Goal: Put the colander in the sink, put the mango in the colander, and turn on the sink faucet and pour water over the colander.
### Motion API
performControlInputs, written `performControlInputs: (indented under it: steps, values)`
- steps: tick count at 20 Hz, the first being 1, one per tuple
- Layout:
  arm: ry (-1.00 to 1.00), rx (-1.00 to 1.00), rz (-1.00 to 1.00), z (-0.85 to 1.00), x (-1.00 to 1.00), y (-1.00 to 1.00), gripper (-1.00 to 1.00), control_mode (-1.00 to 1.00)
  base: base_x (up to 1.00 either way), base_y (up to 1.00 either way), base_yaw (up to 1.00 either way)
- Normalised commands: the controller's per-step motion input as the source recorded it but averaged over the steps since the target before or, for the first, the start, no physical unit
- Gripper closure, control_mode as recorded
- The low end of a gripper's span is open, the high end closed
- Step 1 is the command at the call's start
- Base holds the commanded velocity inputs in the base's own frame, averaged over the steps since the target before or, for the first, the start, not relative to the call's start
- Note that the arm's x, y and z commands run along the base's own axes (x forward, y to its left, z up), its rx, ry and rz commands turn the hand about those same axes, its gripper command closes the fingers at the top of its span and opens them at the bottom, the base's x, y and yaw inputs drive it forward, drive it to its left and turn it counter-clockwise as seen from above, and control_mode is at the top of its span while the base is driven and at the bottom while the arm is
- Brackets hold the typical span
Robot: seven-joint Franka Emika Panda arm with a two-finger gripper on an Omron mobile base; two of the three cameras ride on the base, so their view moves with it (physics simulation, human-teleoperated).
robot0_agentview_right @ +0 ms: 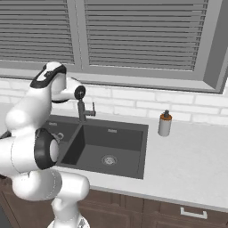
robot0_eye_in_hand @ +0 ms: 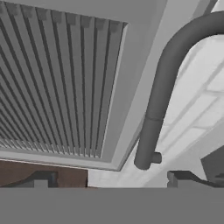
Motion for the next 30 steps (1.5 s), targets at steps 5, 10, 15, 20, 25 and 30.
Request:
performControlInputs:
  steps: [5, 10, 15, 20, 25, 30]
  values:
    - [0.00, -0.36, -0.04, 0.04, -0.07, -0.92, -1.00, -1.00, 0.00, 0.00, 0.00]
    - [0.00, -0.40, 0.00, 0.00, -0.02, -0.99, -1.00, -1.00, 0.00, 0.00, 0.00]
    - [0.00, -0.40, 0.00, -0.13, 0.00, -0.90, -1.00, -1.00, 0.00, 0.00, 0.00]
    - [-0.02, -0.35, 0.01, -0.65, 0.10, -0.78, -1.00, -1.00, 0.00, 0.00, 0.00]
    - [-0.15, -0.33, 0.05, -0.82, 0.08, -0.63, -1.00, -1.00, 0.00, 0.00, 0.00]
    - [-0.18, -0.25, 0.03, -0.79, 0.34, -0.43, -1.00, -1.00, 0.00, 0.00, 0.00]
